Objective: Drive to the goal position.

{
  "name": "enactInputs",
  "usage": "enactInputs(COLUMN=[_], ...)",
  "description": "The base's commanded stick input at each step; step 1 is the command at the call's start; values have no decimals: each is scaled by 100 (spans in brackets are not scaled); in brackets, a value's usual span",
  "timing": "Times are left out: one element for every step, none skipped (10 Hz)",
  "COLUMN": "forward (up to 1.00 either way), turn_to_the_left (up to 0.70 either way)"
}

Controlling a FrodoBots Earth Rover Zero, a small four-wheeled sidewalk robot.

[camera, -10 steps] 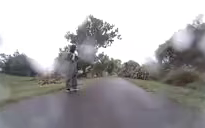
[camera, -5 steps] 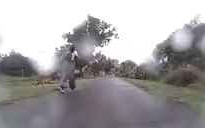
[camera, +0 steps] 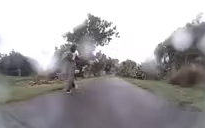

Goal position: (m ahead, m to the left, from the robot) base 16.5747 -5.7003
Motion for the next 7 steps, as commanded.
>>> enactInputs(forward=[85,85,85,85,85,85,85], turn_to_the_left=[0,-34,-28,-5,0,0,0])
